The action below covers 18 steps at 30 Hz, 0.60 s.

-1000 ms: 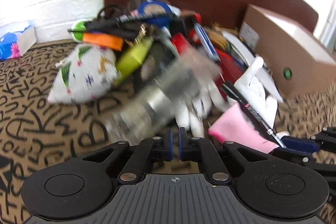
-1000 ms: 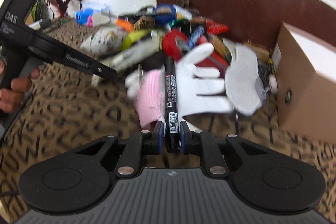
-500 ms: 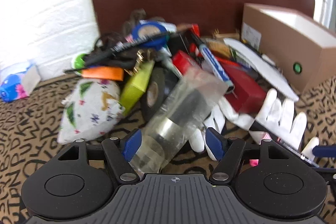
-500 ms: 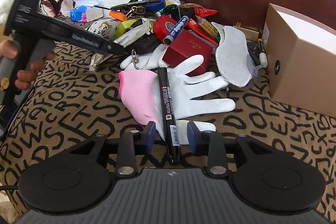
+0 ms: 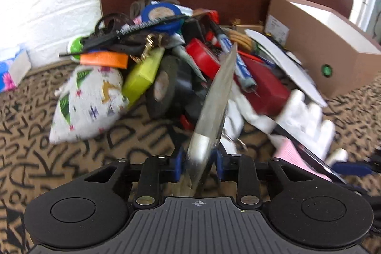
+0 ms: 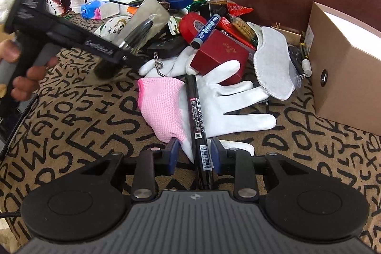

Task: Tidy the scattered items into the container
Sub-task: 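Lift the clear bag and black marker up out of the pile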

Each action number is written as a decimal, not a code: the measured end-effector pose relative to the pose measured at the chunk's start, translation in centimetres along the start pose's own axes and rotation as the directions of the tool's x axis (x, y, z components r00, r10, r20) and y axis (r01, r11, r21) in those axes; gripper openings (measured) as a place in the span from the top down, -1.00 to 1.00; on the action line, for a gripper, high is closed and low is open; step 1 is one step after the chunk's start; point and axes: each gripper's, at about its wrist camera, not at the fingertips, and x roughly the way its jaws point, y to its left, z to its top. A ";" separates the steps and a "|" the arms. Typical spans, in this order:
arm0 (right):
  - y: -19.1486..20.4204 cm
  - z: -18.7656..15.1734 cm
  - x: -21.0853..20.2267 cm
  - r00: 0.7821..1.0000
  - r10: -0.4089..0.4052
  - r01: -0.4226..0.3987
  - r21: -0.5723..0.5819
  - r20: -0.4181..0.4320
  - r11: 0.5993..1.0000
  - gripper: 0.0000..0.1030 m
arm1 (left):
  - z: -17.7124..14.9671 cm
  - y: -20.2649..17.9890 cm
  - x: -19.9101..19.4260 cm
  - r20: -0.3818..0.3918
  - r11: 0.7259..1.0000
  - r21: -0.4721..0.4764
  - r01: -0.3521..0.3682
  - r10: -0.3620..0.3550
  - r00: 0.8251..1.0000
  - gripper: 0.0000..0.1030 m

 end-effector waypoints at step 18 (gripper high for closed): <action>-1.2 -1.7 -4.4 0.999 -0.034 0.033 0.023 0.035 0.999 0.90 | -5.5 -4.8 -3.8 -0.212 0.987 -0.082 0.137 -0.152 0.965 0.54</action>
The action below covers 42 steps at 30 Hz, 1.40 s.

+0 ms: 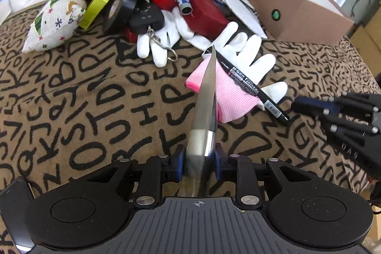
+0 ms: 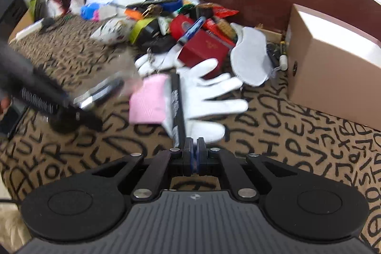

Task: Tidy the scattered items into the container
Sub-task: 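Lift the clear bag and black marker up out of the pile, then carry the clear bag and black marker over the open cardboard box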

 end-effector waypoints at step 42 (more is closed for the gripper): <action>-1.8 3.4 0.2 0.992 0.066 -0.078 0.112 0.110 0.991 0.69 | 4.0 -2.1 -2.8 0.119 0.999 0.040 0.036 -0.041 0.992 0.62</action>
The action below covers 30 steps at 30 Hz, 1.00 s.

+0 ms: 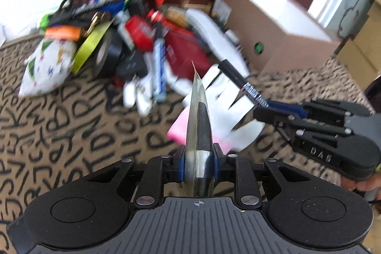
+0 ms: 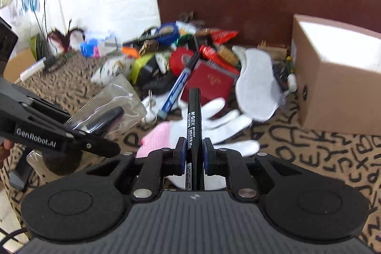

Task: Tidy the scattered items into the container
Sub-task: 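Carry the clear bag and black marker over the open cardboard box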

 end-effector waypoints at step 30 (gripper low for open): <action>-21.5 11.4 -2.3 0.890 -0.429 0.420 0.091 0.155 0.903 0.68 | 24.0 -20.9 12.4 0.113 0.972 0.194 0.130 -0.154 0.982 0.61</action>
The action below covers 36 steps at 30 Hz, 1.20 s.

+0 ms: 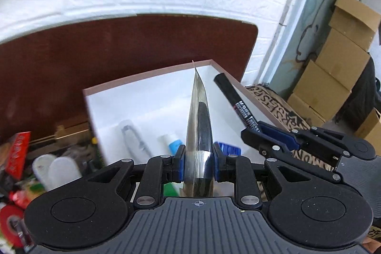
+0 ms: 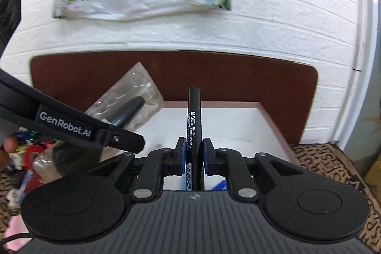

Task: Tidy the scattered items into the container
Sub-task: 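Carry the clear bag and black marker over the open cardboard box, then open both grippers to drop the bag and marker into the box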

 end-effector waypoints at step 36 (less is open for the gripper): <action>-2.8 -1.8 6.6 0.984 -0.104 0.094 -0.074 -0.142 0.993 -0.99 | 1.0 -1.7 8.2 0.081 0.990 0.122 -0.066 0.057 0.995 -1.00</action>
